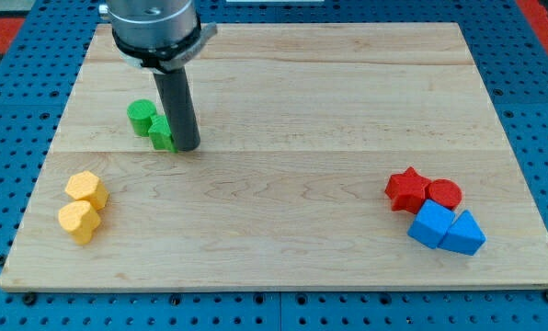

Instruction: Move the yellow hexagon to the bottom left of the green star

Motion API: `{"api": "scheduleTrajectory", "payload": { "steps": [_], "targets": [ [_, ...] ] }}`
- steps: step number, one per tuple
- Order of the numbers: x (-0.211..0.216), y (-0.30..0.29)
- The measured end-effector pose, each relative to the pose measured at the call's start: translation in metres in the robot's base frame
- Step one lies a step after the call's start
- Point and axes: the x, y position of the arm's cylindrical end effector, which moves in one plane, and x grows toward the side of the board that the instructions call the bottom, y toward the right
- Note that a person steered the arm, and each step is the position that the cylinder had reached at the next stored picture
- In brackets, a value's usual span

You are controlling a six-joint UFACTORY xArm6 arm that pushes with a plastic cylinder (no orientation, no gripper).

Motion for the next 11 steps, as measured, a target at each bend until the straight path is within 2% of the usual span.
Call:
{"api": "scheduleTrajectory", "payload": {
  "steps": [2,3,4,5,6,8,11],
  "targets": [
    [-0.031,-0.028],
    [0.063,0.001],
    [0.141,-0.044],
    [0.147,-0.104],
    [0.156,-0.105],
    [0.137,-0.113],
    [0.041,-0.088]
  ]
}}
